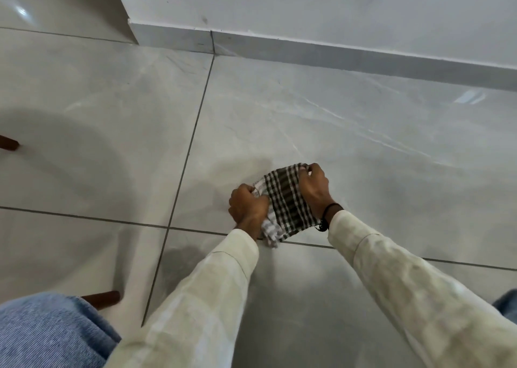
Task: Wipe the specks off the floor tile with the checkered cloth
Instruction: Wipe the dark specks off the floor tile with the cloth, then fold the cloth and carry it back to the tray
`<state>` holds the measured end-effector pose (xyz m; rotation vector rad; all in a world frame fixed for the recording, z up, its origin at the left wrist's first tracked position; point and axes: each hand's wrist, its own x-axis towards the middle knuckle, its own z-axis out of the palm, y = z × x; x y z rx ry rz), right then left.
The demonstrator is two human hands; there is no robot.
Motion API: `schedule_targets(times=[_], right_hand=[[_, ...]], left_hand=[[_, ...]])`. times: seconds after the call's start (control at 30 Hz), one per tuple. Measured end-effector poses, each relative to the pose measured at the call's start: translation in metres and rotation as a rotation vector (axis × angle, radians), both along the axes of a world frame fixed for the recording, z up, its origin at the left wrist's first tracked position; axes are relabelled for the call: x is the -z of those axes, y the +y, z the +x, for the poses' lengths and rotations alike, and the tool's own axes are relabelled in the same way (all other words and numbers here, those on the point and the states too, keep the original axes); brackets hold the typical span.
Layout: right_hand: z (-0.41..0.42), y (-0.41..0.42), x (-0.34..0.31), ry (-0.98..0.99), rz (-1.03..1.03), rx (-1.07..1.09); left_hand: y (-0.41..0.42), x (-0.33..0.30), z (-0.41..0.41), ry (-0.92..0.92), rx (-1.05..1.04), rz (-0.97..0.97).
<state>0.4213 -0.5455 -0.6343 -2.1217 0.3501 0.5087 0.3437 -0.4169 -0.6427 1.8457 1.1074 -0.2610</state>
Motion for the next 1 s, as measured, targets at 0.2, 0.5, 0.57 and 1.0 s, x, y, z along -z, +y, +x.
schedule_targets(times=[0.2, 0.5, 0.57, 1.0], right_hand=[[-0.007, -0.016, -0.106, 0.099, 0.028, 0.042], [-0.046, 0.047, -0.428, 0.523, 0.37, -0.197], [-0.065, 0.071, -0.504, 0.568, 0.454, -0.328], [-0.184, 0.37, -0.654, 0.04, 0.057, -0.936]], left_hand=[[0.019, -0.108, -0.025, -0.161, -0.156, -0.339], [0.076, -0.432, -0.1, -0.228, -0.479, -0.472], [0.098, -0.511, -0.123, -0.245, -0.604, -0.457], [0.309, -0.67, -0.287, -0.34, -1.106, -0.424]])
